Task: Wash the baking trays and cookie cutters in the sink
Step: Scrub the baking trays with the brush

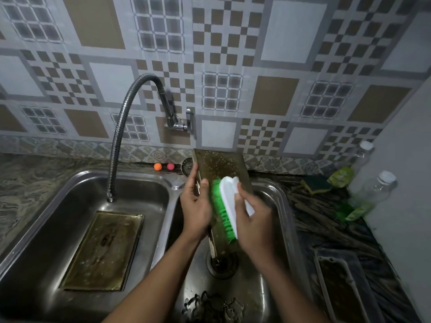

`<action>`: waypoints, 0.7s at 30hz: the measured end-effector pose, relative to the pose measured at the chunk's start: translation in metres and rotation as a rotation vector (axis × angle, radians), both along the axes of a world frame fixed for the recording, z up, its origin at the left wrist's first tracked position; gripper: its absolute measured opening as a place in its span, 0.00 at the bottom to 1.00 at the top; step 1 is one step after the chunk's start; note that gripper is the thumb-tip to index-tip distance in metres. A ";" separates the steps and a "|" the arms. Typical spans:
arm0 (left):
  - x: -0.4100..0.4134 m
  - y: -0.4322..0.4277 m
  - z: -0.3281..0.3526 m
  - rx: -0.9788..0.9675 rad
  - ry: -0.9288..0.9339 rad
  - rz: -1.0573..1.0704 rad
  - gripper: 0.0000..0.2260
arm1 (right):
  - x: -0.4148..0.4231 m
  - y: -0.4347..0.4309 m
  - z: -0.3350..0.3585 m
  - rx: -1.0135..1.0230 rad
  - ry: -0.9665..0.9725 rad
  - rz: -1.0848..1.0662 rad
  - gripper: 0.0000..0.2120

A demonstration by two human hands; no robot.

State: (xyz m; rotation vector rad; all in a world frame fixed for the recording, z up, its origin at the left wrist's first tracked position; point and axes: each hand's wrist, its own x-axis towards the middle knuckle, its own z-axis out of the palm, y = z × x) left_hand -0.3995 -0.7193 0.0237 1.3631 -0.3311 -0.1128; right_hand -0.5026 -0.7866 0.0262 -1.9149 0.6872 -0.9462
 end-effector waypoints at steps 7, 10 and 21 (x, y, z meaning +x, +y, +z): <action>0.013 0.006 0.007 -0.056 -0.010 0.120 0.21 | -0.054 -0.006 -0.043 -0.110 -0.007 -0.005 0.14; 0.008 0.002 0.002 -0.035 0.008 0.092 0.21 | -0.050 -0.020 -0.045 -0.024 -0.002 -0.072 0.14; 0.016 0.008 0.002 0.006 -0.023 0.107 0.21 | -0.074 -0.020 -0.064 -0.079 0.010 -0.017 0.16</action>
